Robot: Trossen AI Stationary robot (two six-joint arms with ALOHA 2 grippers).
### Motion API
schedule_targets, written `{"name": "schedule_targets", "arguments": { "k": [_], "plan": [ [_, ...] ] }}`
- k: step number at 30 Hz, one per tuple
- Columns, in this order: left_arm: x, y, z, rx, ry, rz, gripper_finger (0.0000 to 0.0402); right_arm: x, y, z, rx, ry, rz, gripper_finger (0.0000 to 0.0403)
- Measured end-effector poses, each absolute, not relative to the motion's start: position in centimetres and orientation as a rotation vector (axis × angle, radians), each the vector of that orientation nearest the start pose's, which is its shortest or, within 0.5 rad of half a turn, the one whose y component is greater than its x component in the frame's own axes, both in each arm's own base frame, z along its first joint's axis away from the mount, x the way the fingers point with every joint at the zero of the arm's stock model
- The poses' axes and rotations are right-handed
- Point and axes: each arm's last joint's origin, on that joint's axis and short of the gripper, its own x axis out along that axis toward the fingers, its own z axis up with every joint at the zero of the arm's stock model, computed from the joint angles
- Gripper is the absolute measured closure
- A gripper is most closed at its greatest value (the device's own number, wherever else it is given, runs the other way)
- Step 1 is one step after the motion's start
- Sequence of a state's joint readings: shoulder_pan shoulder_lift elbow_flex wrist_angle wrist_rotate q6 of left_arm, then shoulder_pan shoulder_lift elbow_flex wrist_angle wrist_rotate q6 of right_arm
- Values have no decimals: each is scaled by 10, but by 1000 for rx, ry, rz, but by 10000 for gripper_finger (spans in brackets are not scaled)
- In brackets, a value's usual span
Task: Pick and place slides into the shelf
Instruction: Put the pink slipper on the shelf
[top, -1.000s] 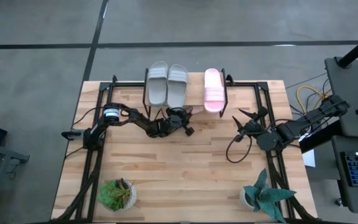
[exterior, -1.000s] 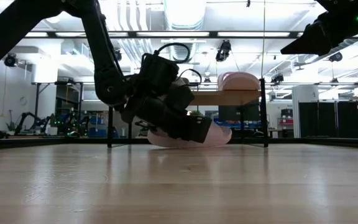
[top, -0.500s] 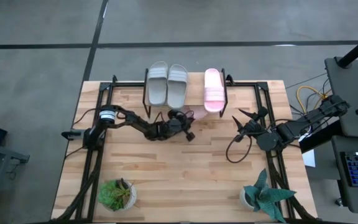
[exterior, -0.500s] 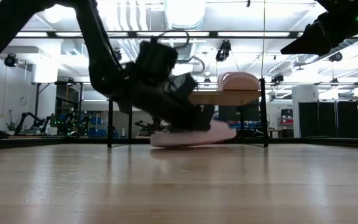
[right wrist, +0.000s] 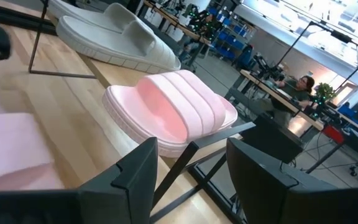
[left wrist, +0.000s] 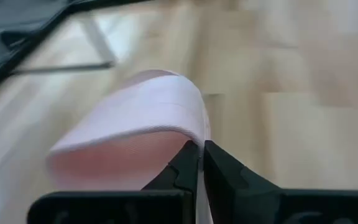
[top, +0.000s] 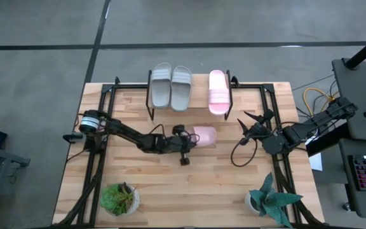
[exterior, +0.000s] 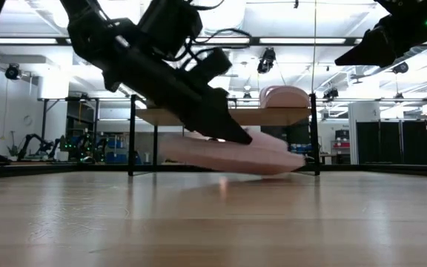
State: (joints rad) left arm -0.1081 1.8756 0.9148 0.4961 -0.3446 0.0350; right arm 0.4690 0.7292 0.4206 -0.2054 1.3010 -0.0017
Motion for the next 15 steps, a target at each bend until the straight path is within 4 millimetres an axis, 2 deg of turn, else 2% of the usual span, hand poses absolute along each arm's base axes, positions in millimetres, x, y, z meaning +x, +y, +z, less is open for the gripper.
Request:
{"name": "schedule_targets", "arguments": {
  "k": [5, 10, 12, 15],
  "plan": [
    [368, -41, 144, 251, 436, -121, 402, 138, 39, 225, -407, 338, -798, 220],
    [365, -49, 146, 265, 356, -456, 402, 140, 41, 223, -416, 371, -668, 220],
    [364, -51, 146, 288, 338, -522, 402, 141, 43, 223, -416, 382, -610, 220],
    [365, -50, 146, 333, 326, -532, 402, 143, 44, 223, -406, 380, -562, 220]
  ]
}}
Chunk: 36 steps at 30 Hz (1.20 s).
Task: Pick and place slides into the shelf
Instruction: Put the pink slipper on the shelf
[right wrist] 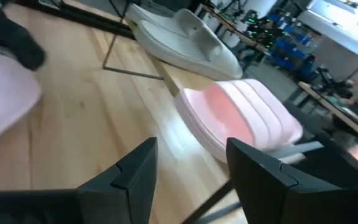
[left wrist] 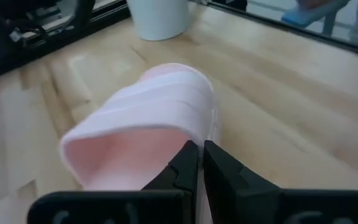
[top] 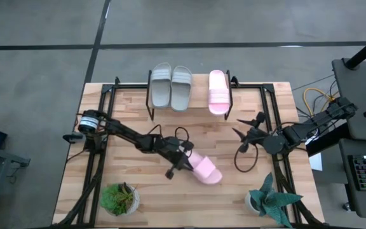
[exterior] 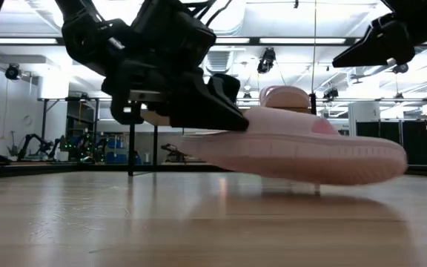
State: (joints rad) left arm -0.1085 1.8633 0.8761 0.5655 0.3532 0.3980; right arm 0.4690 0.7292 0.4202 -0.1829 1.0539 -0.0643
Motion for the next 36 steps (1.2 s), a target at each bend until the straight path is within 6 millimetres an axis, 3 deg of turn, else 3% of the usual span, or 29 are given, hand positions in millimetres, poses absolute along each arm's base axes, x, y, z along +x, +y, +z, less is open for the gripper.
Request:
{"name": "schedule_targets", "arguments": {
  "k": [28, 36],
  "plan": [
    [361, -39, 140, 301, 363, -499, 402, 149, 51, 229, -344, 327, -368, 220],
    [362, -39, 118, 269, 428, -509, 402, 150, 51, 229, -343, 328, -364, 220]
  ]
}}
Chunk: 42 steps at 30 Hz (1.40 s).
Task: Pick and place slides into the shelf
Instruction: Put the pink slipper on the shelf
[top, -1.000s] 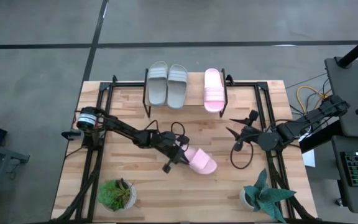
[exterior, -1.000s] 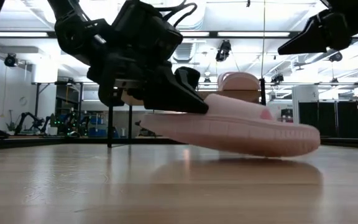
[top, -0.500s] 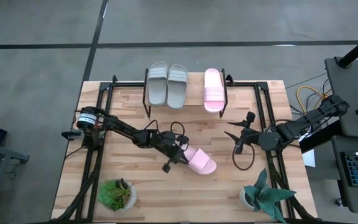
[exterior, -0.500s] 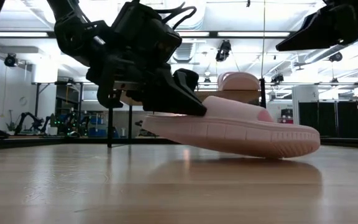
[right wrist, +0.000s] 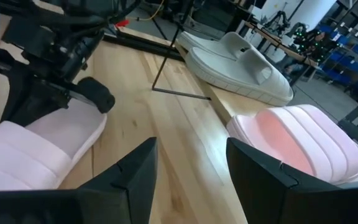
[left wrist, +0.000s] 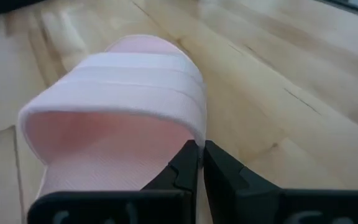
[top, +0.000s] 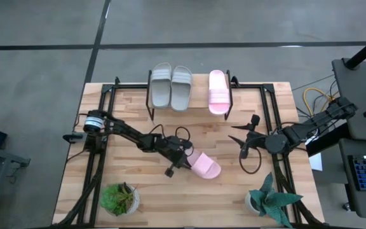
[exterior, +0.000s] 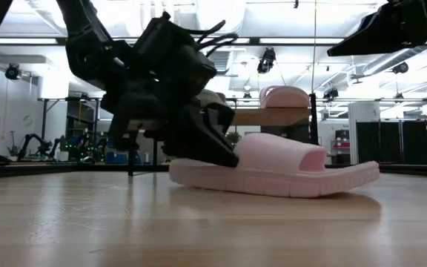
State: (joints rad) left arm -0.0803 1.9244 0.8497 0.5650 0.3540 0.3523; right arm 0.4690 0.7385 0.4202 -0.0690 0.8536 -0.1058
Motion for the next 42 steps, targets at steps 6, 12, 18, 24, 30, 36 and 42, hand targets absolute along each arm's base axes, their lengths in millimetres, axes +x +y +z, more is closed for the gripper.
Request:
{"name": "schedule_targets", "arguments": {
  "k": [6, 12, 18, 24, 30, 36, 42],
  "plan": [
    [363, -35, 114, 205, 453, -484, 375, 150, 52, 228, -344, 330, -363, 220],
    [362, -34, 113, 183, 471, -464, 290, 150, 52, 228, -348, 332, -330, 220],
    [361, -36, 126, 119, 438, -522, 225, 159, 61, 228, -481, 322, -159, 220],
    [353, -36, 155, 61, 390, -520, 210, 176, 71, 216, -613, 405, -57, 220],
    [330, -34, 187, 48, 399, -523, 209, 203, 98, 207, -736, 490, 34, 220],
    [298, -32, 209, 43, 337, -498, 209, 229, 132, 187, -836, 609, 124, 220],
    [275, -29, 213, 34, 300, -435, 209, 249, 150, 157, -954, 739, 98, 220]
  ]
}}
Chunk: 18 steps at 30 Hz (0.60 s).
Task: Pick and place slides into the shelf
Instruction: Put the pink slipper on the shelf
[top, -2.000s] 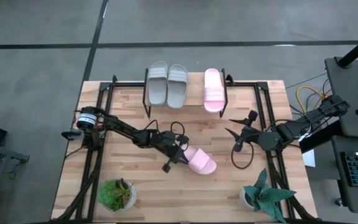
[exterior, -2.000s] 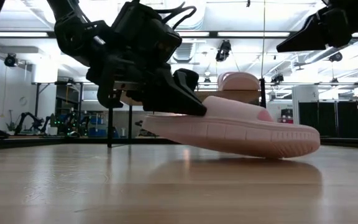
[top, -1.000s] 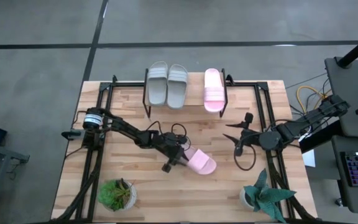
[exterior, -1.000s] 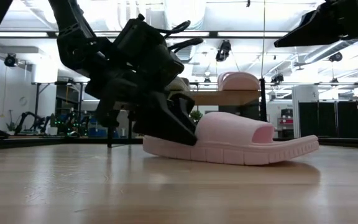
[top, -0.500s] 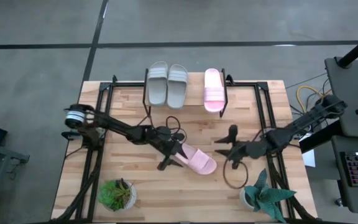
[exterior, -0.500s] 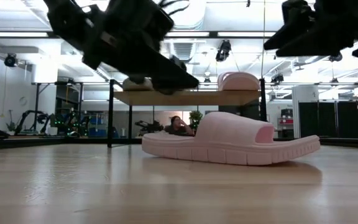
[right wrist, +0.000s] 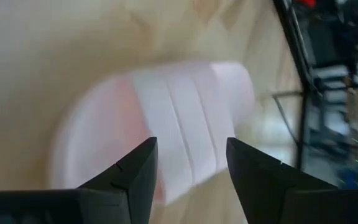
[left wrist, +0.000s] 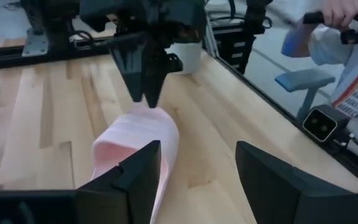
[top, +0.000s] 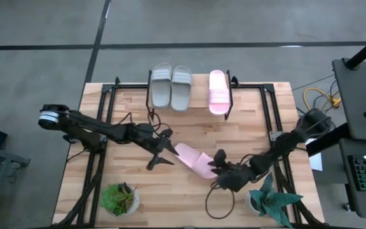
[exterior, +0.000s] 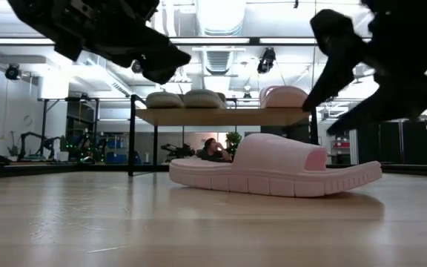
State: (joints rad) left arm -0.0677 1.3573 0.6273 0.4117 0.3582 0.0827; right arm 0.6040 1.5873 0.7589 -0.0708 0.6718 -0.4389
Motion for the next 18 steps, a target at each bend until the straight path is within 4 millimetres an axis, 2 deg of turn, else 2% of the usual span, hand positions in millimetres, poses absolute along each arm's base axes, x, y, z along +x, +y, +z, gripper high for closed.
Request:
{"name": "schedule_targets", "arguments": {
  "k": [3, 9, 18],
  "plan": [
    [269, -28, 211, 34, 305, -422, 209, 257, 153, 145, -1013, 775, 28, 220],
    [266, -28, 207, 16, 286, -405, 209, 258, 155, 129, -1047, 837, 32, 220],
    [268, -27, 200, 13, 317, -390, 209, 250, 162, 143, -960, 790, 52, 220]
  ]
}}
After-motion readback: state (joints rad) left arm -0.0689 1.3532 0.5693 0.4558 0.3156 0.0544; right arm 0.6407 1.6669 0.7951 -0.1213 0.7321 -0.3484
